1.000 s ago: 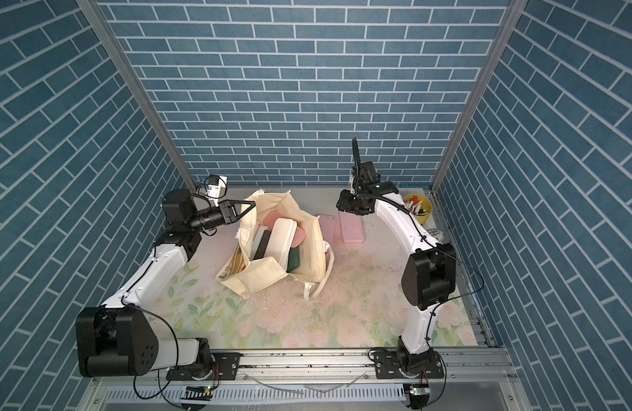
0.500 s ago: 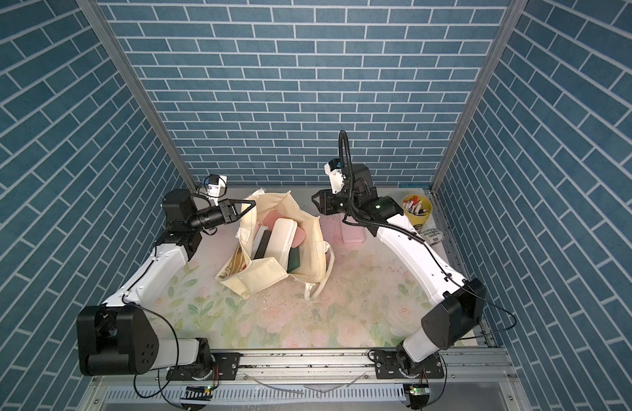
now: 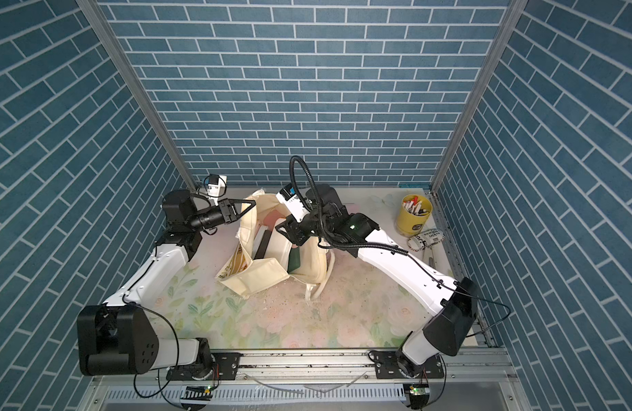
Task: Take out the pencil case from the canvas bag
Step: Pick up the pencil case from the canvas bag.
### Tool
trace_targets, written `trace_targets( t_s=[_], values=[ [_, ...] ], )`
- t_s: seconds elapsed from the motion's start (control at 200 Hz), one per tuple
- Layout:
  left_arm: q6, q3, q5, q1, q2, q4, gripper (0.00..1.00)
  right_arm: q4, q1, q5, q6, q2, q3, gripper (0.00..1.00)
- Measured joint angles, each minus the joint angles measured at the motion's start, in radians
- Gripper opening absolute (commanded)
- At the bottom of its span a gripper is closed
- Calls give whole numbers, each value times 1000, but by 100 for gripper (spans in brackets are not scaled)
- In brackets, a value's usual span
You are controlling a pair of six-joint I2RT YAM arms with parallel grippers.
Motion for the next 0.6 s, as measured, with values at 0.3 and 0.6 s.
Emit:
trace_targets(
  t_s=[0.3, 0.6],
  values=[
    [-7, -12, 4, 0, 0, 25, 0, -54, 7, 105, 92, 92, 0, 48],
    [-14, -12, 6, 0, 0, 29, 0, -132, 6, 253, 195, 200, 32, 51]
  ],
)
